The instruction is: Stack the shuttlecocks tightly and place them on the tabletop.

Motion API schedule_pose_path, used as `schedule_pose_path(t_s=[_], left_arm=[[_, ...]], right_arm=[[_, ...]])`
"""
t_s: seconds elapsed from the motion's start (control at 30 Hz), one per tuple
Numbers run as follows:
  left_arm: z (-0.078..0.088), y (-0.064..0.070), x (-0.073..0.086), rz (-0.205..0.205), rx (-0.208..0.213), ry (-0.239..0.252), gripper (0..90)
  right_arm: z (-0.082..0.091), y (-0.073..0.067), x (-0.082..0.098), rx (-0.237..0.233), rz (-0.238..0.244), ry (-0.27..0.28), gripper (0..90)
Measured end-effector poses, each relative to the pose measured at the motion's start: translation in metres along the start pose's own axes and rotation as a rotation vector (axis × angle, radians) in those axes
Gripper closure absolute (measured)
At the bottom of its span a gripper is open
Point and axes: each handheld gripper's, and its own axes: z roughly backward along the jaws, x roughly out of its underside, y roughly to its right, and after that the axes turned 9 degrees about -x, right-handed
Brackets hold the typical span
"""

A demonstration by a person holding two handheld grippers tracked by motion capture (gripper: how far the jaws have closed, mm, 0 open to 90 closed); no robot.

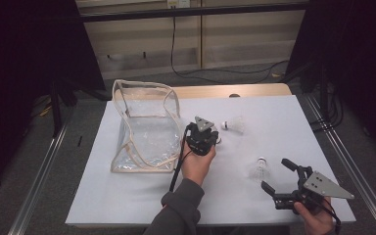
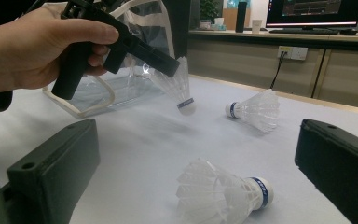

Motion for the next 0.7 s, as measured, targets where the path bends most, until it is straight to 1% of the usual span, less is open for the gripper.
schedule_pose_path(t_s=[0.07, 0.13, 0.3, 0.33, 0.5, 0.53, 0.63, 0.7], left_arm=[[0.0, 0.0, 0.0, 0.002, 0.001, -0.003, 90.0], [0.0, -0.001, -0.001, 0.003, -0.007, -0.012, 90.0], [0.001, -0.004, -0.003, 0.009, -0.007, -0.001, 90.0], [0.001, -0.004, -0.003, 0.005, -0.009, -0.001, 90.0], [0.002, -0.006, -0.004, 0.022, 0.002, -0.003, 90.0], [0.003, -0.007, -0.004, 0.008, -0.002, -0.001, 90.0], [0.004, -0.009, -0.004, 0.014, -0.005, -0.001, 89.9], [0.004, -0.012, -0.004, -0.003, -0.024, -0.009, 89.9]], right_arm=[[0.0, 0.0, 0.0, 0.001, 0.0, 0.001, 0.0], [0.0, 0.0, 0.0, 0.0, 0.0, 0.002, 0.0], [0.0, 0.0, 0.0, 0.0, -0.001, 0.005, 0.0], [0.001, 0.0, 0.0, -0.001, -0.004, 0.004, 0.0], [0.001, 0.0, 0.0, 0.001, -0.002, 0.004, 0.0], [0.001, 0.0, 0.0, -0.001, -0.001, 0.005, 0.0], [0.001, 0.0, -0.001, 0.0, -0.004, 0.006, 0.0], [0.001, 0.0, -0.001, 0.0, -0.002, 0.005, 0.0]])
